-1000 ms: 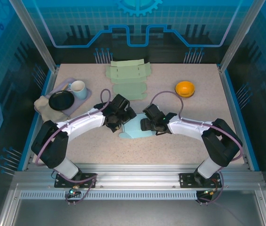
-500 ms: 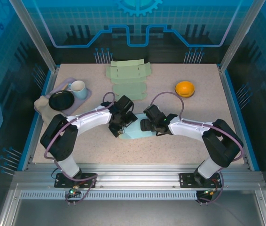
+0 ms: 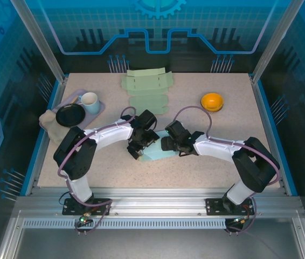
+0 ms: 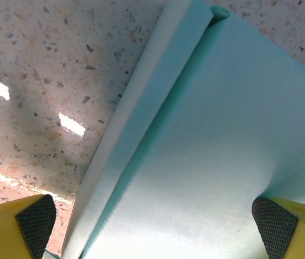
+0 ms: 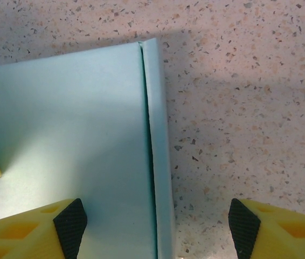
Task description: Fold the paper box
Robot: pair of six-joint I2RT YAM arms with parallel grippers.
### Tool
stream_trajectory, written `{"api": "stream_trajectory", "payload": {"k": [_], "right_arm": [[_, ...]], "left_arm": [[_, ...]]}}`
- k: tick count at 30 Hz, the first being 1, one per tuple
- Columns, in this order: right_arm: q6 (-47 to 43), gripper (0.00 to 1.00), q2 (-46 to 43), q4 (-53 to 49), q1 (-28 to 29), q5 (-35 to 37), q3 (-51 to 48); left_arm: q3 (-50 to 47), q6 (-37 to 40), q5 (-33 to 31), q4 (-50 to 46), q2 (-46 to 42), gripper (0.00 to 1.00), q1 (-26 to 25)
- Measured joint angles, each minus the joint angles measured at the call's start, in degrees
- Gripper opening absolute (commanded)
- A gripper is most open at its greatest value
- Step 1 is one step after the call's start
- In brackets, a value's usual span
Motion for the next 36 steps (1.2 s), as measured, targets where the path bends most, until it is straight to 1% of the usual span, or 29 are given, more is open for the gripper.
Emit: {"api": "stream_trajectory", "payload": {"k": [6,9,11,15,18,21,26,28,30,34,36], "right_arm": [[0.2,0.74,-0.7,0.3,-0.1,-0.2,-0.7],[-0.6,0.74,-1.4,-0.7,-0.2,-0.2,-0.8],[-1.7,0.74,-2.3,-1.8,-0.3,-0.5,-0.9],[-4.4,0.75,-5.2,-3.8,-1.3,-1.4,-1.0],[-5.9,0.74,-7.1,-4.0,-4.3,-2.1,-1.0],[-7.0,0.73,-7.3,-3.9,-7.9,-3.1,-1.0],[-9.4,0.70,-6.6,-1.4,-13.9,-8.5,-1.0],[-10.9,0.67,-4.7,-0.8,-15.0,-10.2,-0.1],[-11.7,0.61,-2.2,-0.6,-15.0,-11.5,1.7],[-11.4,0.54,0.9,0.6,-14.9,-12.9,2.8],[-10.6,0.46,1.1,1.4,-14.3,-12.8,2.1]], "left_arm": [[0.0,-1.0,0.2,0.3,0.3,0.99,-0.3],[1.4,1.7,0.1,0.3,1.4,0.98,-0.3],[3.2,5.1,0.1,1.4,3.0,0.98,-0.3],[8.1,15.6,-0.6,2.8,6.9,0.99,-0.2],[10.1,22.3,-1.2,3.0,7.8,0.99,0.3],[11.0,27.2,-1.1,3.4,7.9,0.98,1.2],[11.1,33.4,-0.5,4.4,8.0,0.98,3.3],[11.6,35.2,-0.3,4.4,8.7,0.97,3.6],[12.7,36.5,-0.1,4.4,9.7,0.97,3.7],[13.5,36.8,-0.1,4.1,10.1,0.99,3.7],[14.1,36.3,-0.2,3.7,10.1,0.99,3.8]]}}
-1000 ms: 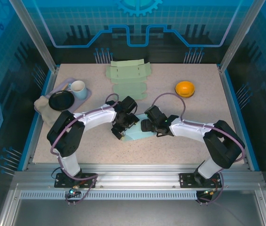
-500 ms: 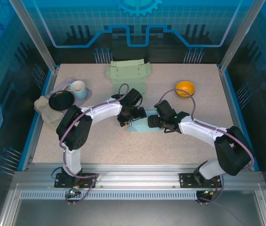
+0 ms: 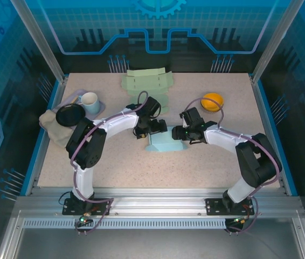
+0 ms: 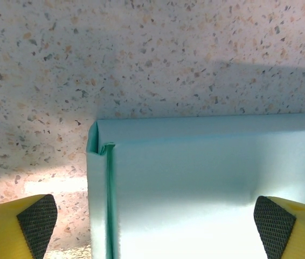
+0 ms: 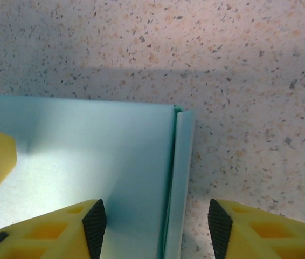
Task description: Fold the paper box
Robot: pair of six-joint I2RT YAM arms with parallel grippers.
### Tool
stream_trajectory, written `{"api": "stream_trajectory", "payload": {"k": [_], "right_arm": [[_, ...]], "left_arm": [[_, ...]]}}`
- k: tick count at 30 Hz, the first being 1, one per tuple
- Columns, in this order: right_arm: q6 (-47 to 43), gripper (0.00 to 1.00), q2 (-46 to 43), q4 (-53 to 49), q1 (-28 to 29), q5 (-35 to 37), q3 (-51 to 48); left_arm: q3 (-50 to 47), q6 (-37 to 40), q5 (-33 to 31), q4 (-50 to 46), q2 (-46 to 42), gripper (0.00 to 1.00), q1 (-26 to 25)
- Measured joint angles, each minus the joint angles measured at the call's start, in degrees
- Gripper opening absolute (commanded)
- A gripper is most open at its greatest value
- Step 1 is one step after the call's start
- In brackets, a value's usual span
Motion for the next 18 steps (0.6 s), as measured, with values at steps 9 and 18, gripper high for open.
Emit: {"api": "stream_trajectory", "payload": {"k": [9,18], "right_arm": [[11.0,0.39,-5.1,7.5,5.9,4.3,-9.1],[15.1,0.40,-6.4,6.1,8.5,7.0,-9.7]], "left_arm": [[-1.1,-9.5,-0.2,-2.0,-8.7,0.99,0.0],[-7.9,-20.2,1.8,-4.5,-12.1,0.99,-1.1]]}}
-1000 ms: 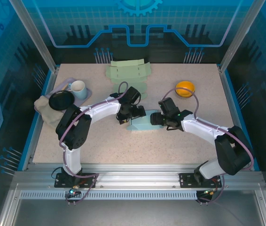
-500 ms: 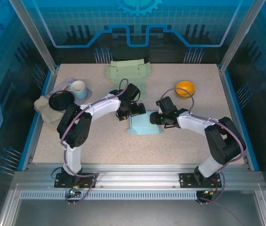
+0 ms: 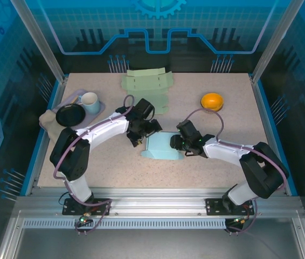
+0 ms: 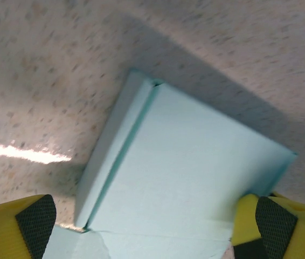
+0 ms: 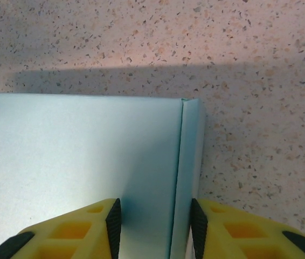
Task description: Fold the paper box
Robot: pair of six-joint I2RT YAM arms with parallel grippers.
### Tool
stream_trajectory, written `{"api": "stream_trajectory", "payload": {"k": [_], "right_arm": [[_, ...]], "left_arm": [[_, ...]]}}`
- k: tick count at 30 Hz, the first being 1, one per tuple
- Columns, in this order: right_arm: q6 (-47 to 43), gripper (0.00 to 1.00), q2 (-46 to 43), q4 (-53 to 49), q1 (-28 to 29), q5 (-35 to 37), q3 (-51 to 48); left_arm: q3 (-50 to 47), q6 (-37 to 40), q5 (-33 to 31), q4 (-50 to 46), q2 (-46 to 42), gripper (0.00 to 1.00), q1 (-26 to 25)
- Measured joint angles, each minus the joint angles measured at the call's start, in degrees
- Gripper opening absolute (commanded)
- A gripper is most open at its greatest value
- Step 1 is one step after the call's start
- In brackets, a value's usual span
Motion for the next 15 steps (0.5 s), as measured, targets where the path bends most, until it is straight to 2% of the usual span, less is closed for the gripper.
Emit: {"api": "stream_trajectory", "payload": {"k": [8,15], "right_arm": [[1.1,0.41,-0.2,-0.1,0.5,0.9,-0.3],[1.5,0.42,-0.3,0.3,0.5,0.9,-0.6]], "left_arm": [[-0.4,-8.0,0.2,-1.0,0.1,0.99,-2.9],[-2.2,-9.7,0.2,-0.8,0.8,0.99,-4.7]]}}
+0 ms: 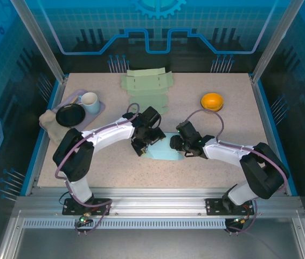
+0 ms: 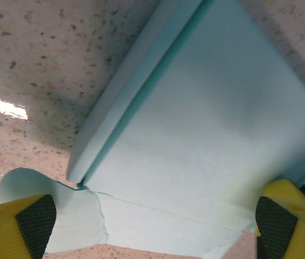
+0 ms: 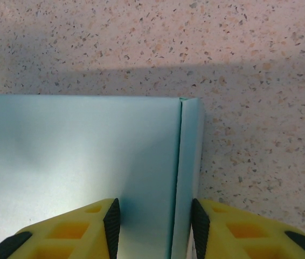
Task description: Fold the paper box
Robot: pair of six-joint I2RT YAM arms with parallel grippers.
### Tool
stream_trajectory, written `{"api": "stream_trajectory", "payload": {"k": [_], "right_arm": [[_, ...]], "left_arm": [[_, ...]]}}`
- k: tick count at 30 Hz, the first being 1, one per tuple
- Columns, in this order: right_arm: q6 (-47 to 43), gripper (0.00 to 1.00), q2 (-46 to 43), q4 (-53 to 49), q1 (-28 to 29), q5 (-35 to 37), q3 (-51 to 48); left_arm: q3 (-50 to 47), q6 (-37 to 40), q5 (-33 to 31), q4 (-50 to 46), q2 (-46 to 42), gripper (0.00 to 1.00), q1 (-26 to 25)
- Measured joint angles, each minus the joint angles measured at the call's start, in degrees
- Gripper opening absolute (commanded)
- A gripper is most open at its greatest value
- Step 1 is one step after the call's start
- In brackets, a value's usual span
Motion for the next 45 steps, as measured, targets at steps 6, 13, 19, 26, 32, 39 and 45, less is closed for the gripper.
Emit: {"api": "stream_trajectory", "payload": {"k": [6,13,19,26,32,39,45], "right_arm": [[0.0,0.42,-0.2,0.0,0.2,0.2,-0.1],[0.0,0.42,-0.2,0.0,0.2,0.2,-0.2],[0.0,0.42,-0.2,0.0,0.2,0.2,-0.2],[0.0,0.42,-0.2,0.0,0.2,0.2,-0.2],[0.0,0.42,-0.2,0.0,0.2,0.2,-0.2],[0.0,0.42,-0.2,0.0,0.2,0.2,-0.2],[0.0,0.41,-0.2,0.0,0.2,0.6,-0.2]], "left_arm": [[-1.8,0.1,-0.5,-0.2,0.4,0.99,0.0],[-2.8,0.1,-0.5,1.4,1.3,0.99,-0.2],[-2.7,0.1,-0.5,2.8,2.6,0.99,-0.7],[-2.6,-0.1,-0.5,2.8,2.7,0.99,-0.9],[-2.2,-0.2,0.5,3.1,2.7,0.99,-1.2],[-2.1,-0.7,1.5,3.3,2.7,0.99,-1.5],[-1.0,-1.4,1.6,3.2,2.7,0.97,-1.5]]}}
